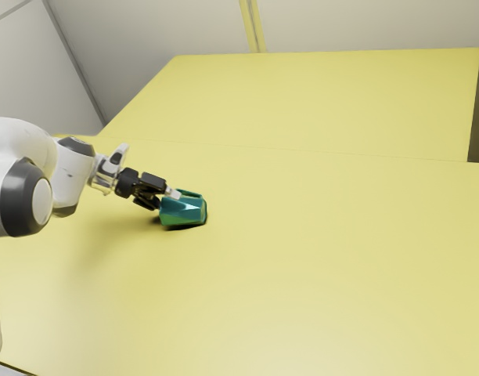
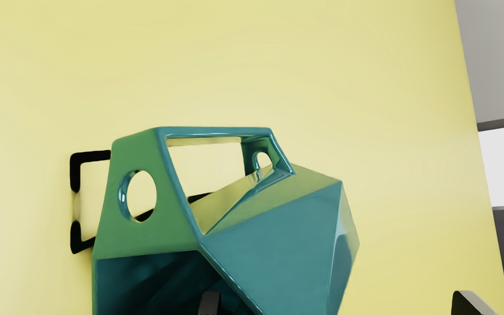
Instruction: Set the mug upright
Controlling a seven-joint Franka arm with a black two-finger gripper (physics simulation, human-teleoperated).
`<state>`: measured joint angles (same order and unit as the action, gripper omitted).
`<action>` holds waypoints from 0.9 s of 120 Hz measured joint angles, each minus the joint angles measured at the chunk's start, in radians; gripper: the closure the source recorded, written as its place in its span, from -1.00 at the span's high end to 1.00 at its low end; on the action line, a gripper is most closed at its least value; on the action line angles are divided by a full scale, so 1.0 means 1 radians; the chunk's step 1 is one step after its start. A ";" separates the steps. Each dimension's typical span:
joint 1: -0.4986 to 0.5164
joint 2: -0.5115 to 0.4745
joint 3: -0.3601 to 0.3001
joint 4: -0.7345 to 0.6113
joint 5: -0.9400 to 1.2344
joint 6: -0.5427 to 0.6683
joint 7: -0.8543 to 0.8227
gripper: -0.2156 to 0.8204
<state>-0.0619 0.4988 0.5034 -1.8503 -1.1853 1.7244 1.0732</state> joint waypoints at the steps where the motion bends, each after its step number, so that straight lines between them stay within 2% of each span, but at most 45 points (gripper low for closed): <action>1: 0.000 0.000 0.000 0.000 0.000 0.000 0.000 0.48; 13: -0.001 0.001 0.000 -0.002 -0.003 0.000 0.003 0.34; 73: 0.002 -0.001 0.000 -0.009 -0.014 -0.008 0.009 -0.63; 108: -0.002 -0.031 -0.007 -0.008 -0.021 -0.012 0.012 -0.87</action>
<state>-0.0642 0.4683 0.4961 -1.8585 -1.2062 1.7127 1.0851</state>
